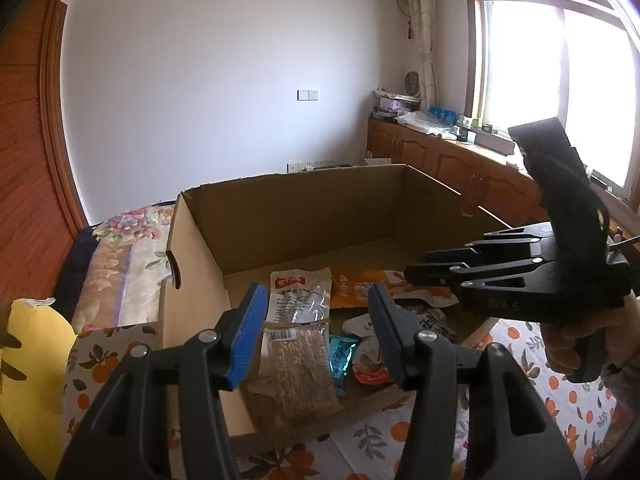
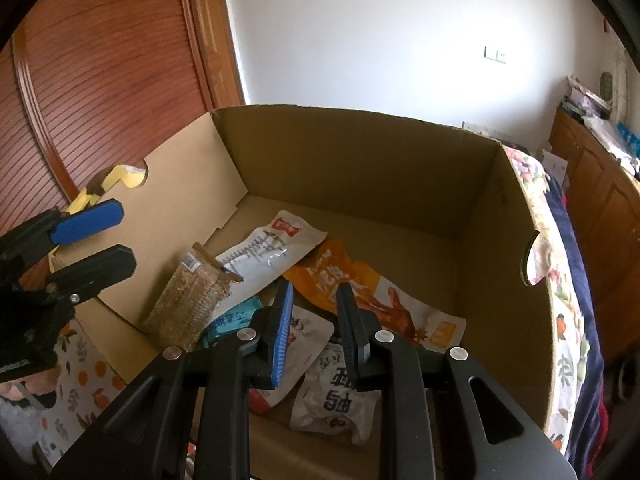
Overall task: Organize snacks
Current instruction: 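Carry both packets over the cardboard box and open both tools to drop them, then move both tools back over the remaining snacks beside the box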
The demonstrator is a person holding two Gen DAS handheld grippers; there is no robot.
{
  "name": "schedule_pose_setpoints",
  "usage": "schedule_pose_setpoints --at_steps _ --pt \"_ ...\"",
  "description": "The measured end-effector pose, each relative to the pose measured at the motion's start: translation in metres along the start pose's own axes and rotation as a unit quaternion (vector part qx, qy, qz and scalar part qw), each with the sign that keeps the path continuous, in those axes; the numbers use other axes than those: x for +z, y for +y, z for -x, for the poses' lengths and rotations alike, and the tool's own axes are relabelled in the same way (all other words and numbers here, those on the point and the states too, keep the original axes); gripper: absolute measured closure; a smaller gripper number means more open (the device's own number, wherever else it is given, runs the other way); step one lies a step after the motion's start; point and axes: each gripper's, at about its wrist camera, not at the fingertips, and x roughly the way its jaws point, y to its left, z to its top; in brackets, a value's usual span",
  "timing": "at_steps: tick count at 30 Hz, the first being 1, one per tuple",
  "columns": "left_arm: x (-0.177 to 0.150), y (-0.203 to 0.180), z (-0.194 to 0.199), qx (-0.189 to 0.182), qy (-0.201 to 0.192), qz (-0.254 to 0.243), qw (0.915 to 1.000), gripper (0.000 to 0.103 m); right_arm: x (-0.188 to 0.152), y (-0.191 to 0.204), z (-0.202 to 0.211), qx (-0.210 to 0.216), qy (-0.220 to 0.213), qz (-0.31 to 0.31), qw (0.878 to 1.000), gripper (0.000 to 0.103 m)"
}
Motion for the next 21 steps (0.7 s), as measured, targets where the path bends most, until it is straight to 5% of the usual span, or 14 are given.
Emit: schedule_pose_setpoints --at_steps 11,21 --pt "0.000 -0.015 0.034 0.015 -0.003 -0.013 0.9998 0.049 -0.002 0.021 0.054 -0.011 -0.050 0.025 0.998 0.082" --pt "-0.020 -0.023 0.078 0.030 -0.004 -0.012 0.9995 0.048 -0.041 0.045 0.111 0.014 -0.073 0.020 0.997 0.081"
